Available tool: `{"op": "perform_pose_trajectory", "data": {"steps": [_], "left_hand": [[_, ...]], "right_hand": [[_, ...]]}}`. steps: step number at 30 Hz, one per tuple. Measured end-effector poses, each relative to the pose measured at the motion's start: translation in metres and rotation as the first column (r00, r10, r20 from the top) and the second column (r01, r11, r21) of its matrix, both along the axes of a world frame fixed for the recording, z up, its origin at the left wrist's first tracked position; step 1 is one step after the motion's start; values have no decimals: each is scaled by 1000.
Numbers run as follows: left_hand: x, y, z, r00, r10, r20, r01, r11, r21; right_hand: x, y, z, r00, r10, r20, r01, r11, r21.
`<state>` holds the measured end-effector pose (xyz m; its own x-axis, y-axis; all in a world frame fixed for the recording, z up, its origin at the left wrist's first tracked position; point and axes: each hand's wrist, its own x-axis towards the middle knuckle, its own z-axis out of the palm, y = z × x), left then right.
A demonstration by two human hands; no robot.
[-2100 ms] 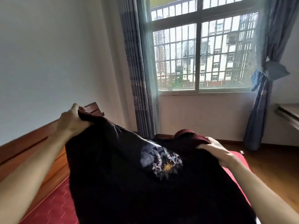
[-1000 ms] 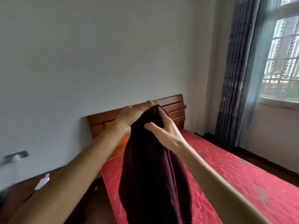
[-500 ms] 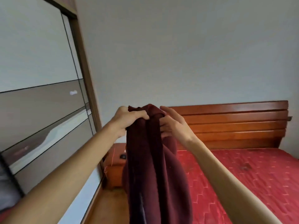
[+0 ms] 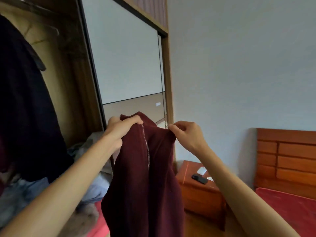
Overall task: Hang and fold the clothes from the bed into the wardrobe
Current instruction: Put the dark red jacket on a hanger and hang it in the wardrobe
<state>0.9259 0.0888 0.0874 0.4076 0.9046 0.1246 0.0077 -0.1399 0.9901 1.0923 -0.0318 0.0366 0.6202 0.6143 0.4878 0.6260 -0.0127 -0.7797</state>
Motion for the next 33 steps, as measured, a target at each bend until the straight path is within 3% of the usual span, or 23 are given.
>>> {"op": "perform_pose_trajectory", "data": {"steps": [6,14,23,33], "left_hand": [[-73,78,23,979,195,51,-195,981,2],[-130,164,65,935,352,53,-353,936,1],[-152,245,108,867,491,90,-497,865,68],[-175,338,154,826,551,118,-559,828,44]], "right_hand": [[-45,119,38,970,240,-25,-242,965,-106],[-89,235,110,761,507,-405,-546,838,22],[-94,352,177,397,784,-478,-788,558,261],[-104,496,262,225,869,-441,-827,410,386]]}}
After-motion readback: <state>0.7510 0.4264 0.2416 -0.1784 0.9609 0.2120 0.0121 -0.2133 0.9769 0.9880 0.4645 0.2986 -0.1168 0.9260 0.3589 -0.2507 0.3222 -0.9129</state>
